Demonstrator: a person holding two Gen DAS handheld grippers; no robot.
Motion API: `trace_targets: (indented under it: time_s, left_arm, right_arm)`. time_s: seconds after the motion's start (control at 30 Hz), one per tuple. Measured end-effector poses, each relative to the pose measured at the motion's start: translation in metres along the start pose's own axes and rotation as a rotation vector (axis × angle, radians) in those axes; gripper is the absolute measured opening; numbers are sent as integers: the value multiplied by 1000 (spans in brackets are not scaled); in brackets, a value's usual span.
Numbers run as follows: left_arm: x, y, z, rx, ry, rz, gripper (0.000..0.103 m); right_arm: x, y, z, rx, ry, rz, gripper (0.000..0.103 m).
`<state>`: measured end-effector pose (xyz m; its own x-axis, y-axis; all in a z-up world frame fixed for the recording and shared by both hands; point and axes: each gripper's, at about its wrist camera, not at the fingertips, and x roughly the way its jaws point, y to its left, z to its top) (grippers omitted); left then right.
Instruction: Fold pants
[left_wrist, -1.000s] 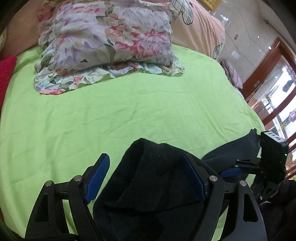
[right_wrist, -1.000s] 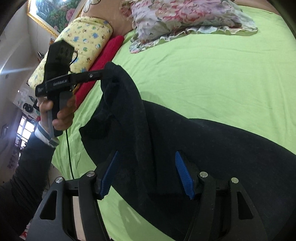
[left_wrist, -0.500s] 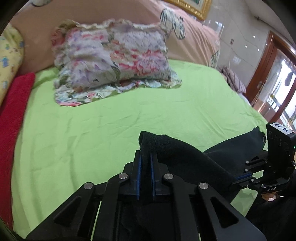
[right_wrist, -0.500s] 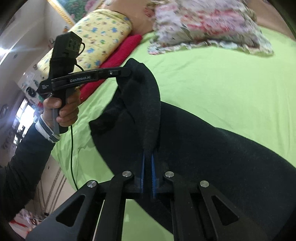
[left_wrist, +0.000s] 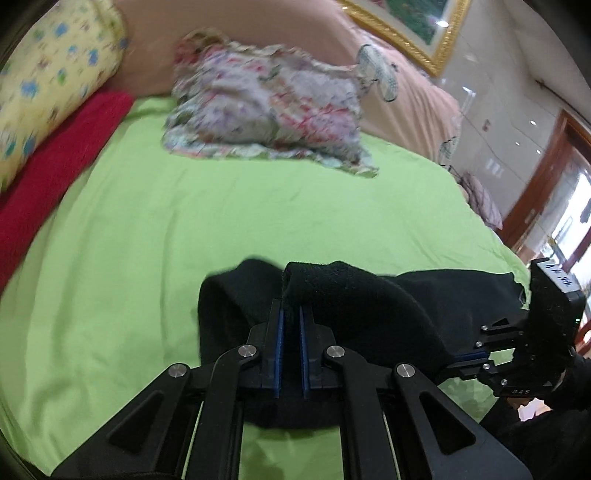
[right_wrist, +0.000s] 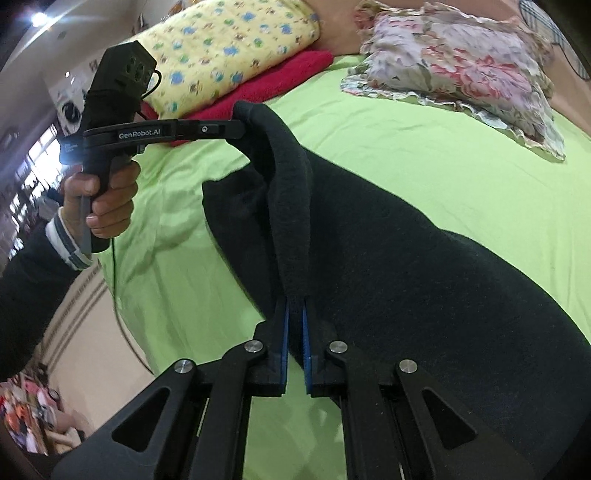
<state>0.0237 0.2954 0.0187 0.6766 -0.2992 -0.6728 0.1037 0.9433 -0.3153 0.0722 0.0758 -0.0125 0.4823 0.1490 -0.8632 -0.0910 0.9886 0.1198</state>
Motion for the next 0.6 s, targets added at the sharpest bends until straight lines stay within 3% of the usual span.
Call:
trace_targets:
  time_s: [0.13,0.37,0.43,0.5,0.6]
  left_arm:
    - [2,13,-16,-67,-4,3,6]
    - [-9,27,-39,-198,-25,49,7]
    - [-16,30,-46,-249,-28,71,7]
    - [-27,32,-54,-300,-55,89,13]
    - [-39,31,-59,-343,-74,110,20]
  right_arm:
    - [6,4,1,-39,14,-35,11]
    - [6,6,-3,-14,33,-4,18]
    - [6,6,-5,1,37,33,38]
    - [3,7,-6,16,25,52,51]
    - [-1,7,-7,36,6,65,51]
